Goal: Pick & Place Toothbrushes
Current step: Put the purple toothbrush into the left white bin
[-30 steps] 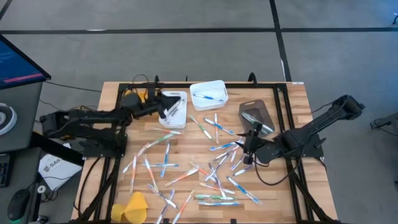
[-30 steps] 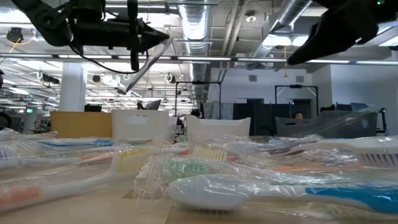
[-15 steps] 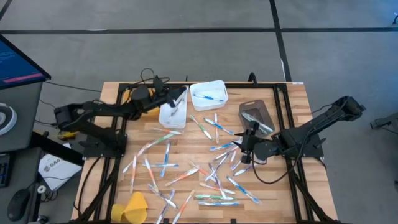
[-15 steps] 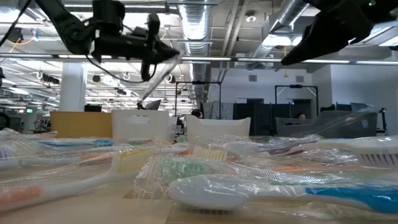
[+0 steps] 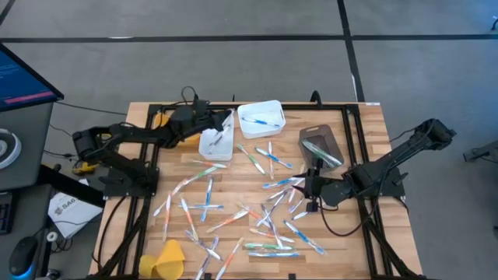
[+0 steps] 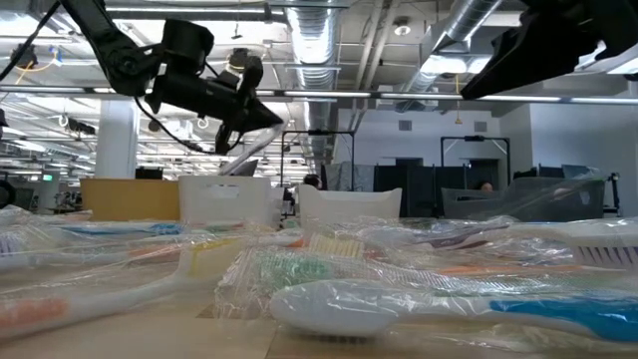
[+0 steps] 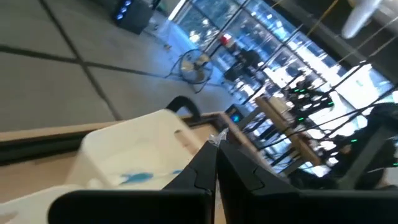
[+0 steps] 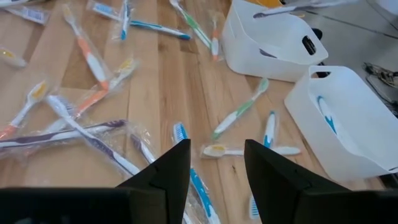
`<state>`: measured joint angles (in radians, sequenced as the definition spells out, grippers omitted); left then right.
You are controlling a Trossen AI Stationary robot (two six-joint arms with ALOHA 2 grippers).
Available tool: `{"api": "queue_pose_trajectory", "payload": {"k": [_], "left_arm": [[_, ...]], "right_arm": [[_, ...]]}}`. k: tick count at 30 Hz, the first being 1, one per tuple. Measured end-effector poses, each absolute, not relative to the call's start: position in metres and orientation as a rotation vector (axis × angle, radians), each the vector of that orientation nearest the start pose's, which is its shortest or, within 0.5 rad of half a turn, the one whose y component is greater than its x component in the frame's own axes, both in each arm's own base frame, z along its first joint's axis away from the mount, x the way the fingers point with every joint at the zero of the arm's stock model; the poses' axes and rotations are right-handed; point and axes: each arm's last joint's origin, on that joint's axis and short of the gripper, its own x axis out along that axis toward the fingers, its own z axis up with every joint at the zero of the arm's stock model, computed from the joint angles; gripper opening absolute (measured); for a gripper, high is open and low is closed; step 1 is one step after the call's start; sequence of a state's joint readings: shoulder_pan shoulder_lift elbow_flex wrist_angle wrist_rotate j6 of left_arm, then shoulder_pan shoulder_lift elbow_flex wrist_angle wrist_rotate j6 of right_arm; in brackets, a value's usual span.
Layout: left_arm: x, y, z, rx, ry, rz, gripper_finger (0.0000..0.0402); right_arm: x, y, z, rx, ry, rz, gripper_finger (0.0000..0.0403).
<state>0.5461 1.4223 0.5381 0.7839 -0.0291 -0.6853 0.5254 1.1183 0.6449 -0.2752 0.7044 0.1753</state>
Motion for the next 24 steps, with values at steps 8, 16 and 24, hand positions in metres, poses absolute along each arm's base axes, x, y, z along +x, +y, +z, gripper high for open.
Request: {"api": "queue_pose_trajectory", "payload": {"k": [8, 16, 24], "left_arm": [[0.236, 0.146, 0.197, -0.674, -0.049, 0.658, 0.0001], [0.235, 0.146, 0.190, -0.673, 0.015, 0.705, 0.0001], [0.233, 0.145, 0.185, -0.688, 0.073, 0.724, 0.0001]], "right_arm": [[0.198, 0.091, 0.223, -0.250, 0.575, -0.229, 0.0145], [0.199, 0.090, 0.224, -0.265, 0.572, -0.232, 0.0145], [0.199, 0.090, 0.224, -0.265, 0.572, -0.232, 0.0145]]}}
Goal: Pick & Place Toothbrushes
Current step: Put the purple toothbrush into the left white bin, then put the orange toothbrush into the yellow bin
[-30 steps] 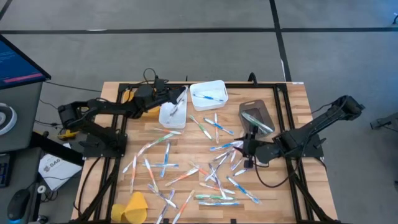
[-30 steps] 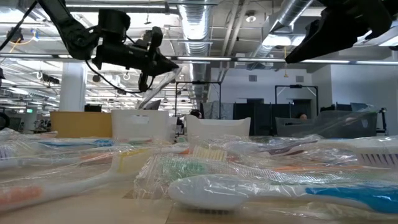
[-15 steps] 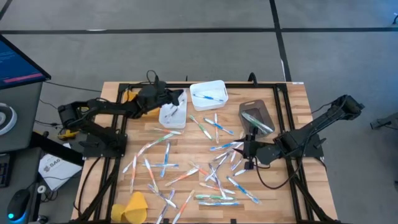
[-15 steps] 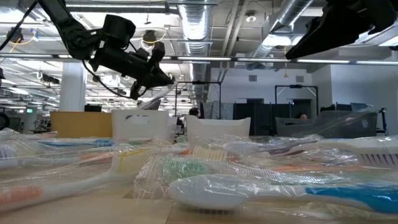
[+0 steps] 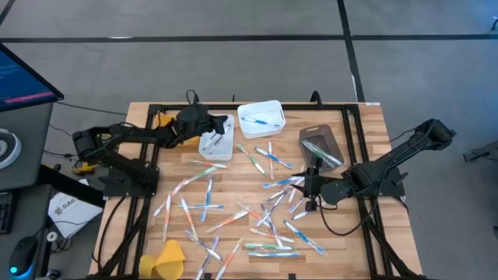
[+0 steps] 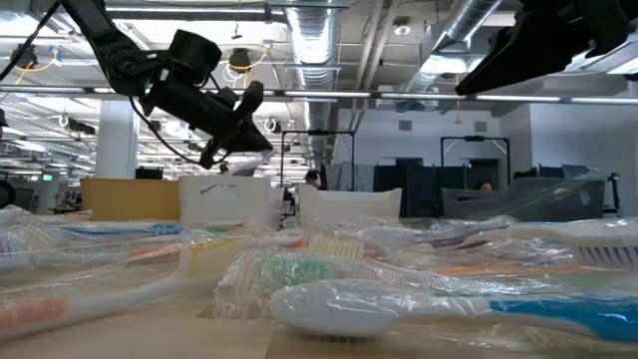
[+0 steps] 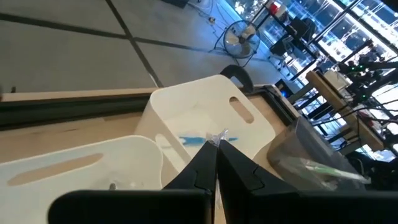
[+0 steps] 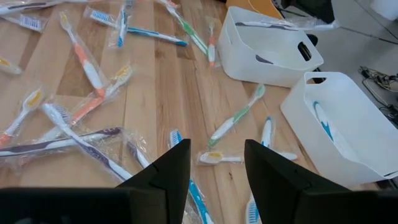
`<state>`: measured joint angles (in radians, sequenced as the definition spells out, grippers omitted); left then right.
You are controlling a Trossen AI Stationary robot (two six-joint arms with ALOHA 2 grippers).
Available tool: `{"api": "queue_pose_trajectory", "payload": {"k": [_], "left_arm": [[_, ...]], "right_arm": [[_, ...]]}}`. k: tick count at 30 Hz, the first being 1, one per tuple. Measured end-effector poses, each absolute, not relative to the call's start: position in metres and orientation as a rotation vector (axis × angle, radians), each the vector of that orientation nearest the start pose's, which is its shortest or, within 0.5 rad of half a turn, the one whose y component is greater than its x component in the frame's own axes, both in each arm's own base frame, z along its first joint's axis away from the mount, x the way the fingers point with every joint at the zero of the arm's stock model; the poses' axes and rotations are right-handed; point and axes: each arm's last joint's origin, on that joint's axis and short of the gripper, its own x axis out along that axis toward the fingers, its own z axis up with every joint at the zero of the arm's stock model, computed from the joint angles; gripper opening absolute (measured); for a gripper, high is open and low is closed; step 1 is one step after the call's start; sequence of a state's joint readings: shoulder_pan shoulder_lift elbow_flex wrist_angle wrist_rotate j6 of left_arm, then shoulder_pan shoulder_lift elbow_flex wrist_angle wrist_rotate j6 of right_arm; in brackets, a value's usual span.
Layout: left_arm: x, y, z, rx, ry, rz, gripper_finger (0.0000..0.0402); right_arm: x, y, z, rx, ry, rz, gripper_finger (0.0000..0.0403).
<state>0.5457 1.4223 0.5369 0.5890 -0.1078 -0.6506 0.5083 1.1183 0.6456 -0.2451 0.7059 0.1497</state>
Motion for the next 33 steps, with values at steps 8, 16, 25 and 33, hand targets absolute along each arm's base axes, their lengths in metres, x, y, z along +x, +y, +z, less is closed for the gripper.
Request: {"api": "queue_pose_trajectory", "payload": {"k": [8, 16, 25, 33], "left_arm": [[0.2331, 0.1452, 0.1842, -0.692, 0.078, 0.726, 0.0001], [0.2313, 0.1479, 0.1838, -0.700, 0.076, 0.735, 0.0002], [0.2309, 0.1476, 0.1824, -0.681, 0.103, 0.730, 0.0059], [0.2307, 0.1480, 0.1824, -0.684, 0.095, 0.747, 0.0114]], "right_arm": [[0.1993, 0.0895, 0.2238, -0.265, 0.572, -0.232, 0.0145], [0.1993, 0.0895, 0.2238, -0.265, 0.572, -0.232, 0.0145], [0.1994, 0.0896, 0.2239, -0.265, 0.570, -0.232, 0.0145], [0.1994, 0.0896, 0.2239, -0.265, 0.571, -0.232, 0.0145]]}}
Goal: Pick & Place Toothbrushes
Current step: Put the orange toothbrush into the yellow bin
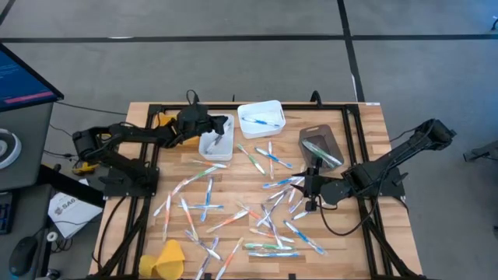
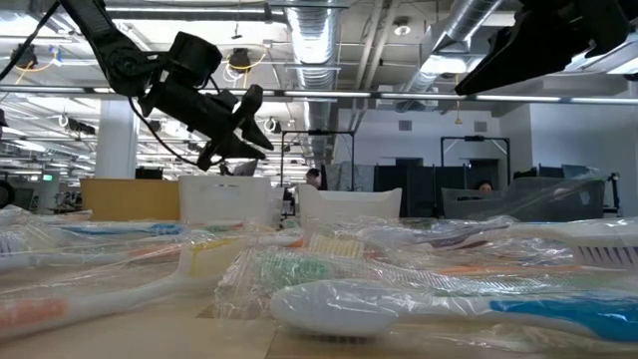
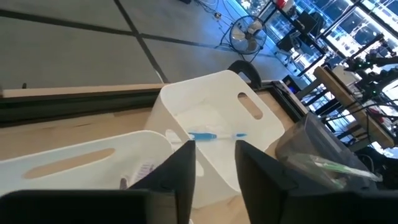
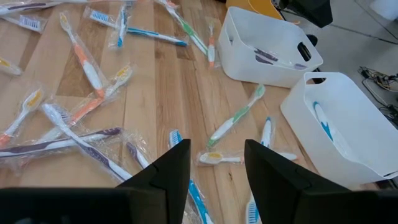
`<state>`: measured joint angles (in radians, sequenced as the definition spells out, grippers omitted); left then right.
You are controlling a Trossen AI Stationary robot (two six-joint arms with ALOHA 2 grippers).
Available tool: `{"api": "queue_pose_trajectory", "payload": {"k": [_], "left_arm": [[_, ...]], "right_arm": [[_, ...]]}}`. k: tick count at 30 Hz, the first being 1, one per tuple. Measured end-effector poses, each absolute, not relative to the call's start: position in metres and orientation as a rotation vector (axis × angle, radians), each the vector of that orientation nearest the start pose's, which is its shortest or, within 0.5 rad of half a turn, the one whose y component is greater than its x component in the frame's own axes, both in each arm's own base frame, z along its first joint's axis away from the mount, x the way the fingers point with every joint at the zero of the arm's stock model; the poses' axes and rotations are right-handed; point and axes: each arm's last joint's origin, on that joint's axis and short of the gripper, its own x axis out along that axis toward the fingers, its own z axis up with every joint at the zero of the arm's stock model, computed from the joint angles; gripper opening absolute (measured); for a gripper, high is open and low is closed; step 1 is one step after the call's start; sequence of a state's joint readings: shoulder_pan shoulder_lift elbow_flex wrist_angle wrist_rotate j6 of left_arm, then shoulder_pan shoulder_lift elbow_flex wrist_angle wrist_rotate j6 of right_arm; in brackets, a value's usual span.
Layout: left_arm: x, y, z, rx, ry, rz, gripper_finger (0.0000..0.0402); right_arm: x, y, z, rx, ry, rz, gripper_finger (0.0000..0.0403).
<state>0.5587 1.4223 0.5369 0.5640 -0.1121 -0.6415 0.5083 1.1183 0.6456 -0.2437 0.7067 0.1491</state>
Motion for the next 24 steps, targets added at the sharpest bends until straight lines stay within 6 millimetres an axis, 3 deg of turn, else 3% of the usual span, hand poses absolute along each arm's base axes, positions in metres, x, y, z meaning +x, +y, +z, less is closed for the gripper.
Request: {"api": "queue_pose_trajectory", "payload": {"k": [6, 13, 20, 24], "left_arm": [[0.230, 0.148, 0.186, -0.706, 0.061, 0.745, 0.0139], [0.228, 0.136, 0.216, -0.682, -0.059, 0.591, 0.0149], [0.238, 0.090, 0.238, -0.520, -0.054, 0.391, 0.0144], [0.250, 0.054, 0.236, -0.473, -0.002, 0.244, 0.0144]], "right_arm": [[0.198, 0.091, 0.223, -0.292, 0.579, -0.218, 0.0145], [0.184, 0.103, 0.229, -0.319, 0.563, -0.132, 0.0145], [0.176, 0.123, 0.240, -0.243, 0.507, 0.120, 0.0145], [0.183, 0.144, 0.246, -0.337, 0.490, 0.222, 0.0145]]}}
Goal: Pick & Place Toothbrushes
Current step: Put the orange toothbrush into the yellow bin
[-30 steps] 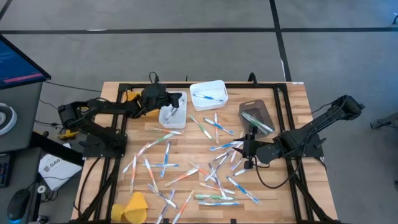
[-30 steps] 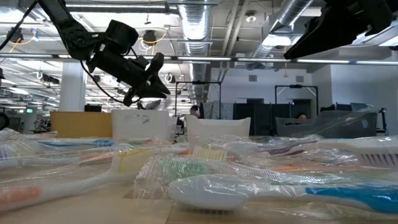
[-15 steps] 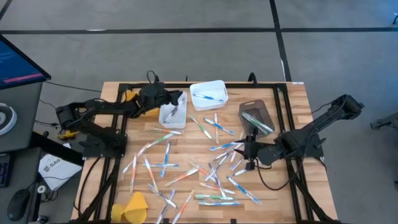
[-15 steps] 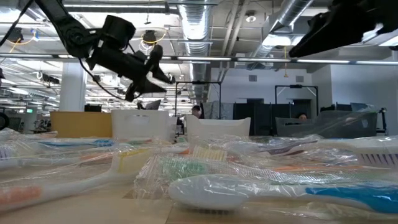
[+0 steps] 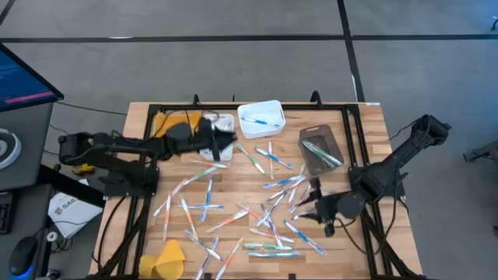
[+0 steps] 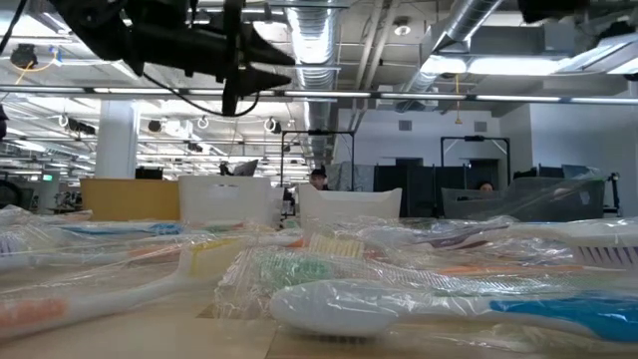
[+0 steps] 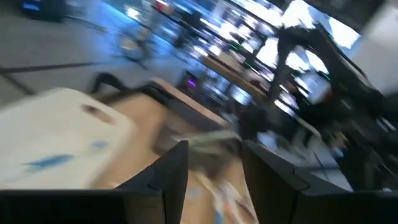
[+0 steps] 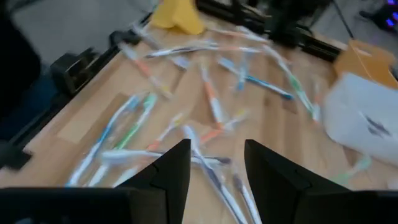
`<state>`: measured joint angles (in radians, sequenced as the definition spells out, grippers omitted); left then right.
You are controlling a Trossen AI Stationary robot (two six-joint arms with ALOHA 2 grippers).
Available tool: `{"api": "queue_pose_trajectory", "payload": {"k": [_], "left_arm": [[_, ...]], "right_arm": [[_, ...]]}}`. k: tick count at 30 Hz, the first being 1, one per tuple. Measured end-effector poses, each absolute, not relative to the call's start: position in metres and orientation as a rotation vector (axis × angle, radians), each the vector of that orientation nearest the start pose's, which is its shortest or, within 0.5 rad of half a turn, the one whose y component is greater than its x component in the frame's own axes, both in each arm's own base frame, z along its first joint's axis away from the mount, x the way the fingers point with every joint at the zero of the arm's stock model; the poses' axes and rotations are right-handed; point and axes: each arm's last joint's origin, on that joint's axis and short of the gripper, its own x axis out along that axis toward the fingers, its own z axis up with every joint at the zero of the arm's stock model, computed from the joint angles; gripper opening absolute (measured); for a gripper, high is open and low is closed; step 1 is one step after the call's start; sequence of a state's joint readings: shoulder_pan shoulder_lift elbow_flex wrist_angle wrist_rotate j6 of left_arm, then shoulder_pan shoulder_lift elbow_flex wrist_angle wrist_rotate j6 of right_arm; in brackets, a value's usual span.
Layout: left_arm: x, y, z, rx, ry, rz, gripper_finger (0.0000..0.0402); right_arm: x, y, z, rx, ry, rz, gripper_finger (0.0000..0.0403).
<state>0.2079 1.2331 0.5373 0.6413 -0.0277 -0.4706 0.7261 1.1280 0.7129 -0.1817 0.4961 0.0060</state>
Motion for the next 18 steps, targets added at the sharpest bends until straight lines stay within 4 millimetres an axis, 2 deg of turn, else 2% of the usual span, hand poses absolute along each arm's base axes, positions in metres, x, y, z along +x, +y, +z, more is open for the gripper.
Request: {"api": "queue_pose_trajectory", "payload": {"k": [4, 9, 18], "left_arm": [[0.256, 0.018, 0.234, -0.414, 0.043, 0.107, 0.0145], [0.255, -0.022, 0.234, -0.339, 0.079, -0.049, 0.0145], [0.243, -0.085, 0.218, 0.018, 0.210, -0.305, 0.0145]], "right_arm": [[0.197, 0.163, 0.245, -0.408, 0.550, 0.245, 0.0145], [0.218, 0.177, 0.243, -0.465, 0.670, 0.220, 0.0145], [0.240, 0.183, 0.237, -0.513, 0.770, 0.184, 0.0145]]}}
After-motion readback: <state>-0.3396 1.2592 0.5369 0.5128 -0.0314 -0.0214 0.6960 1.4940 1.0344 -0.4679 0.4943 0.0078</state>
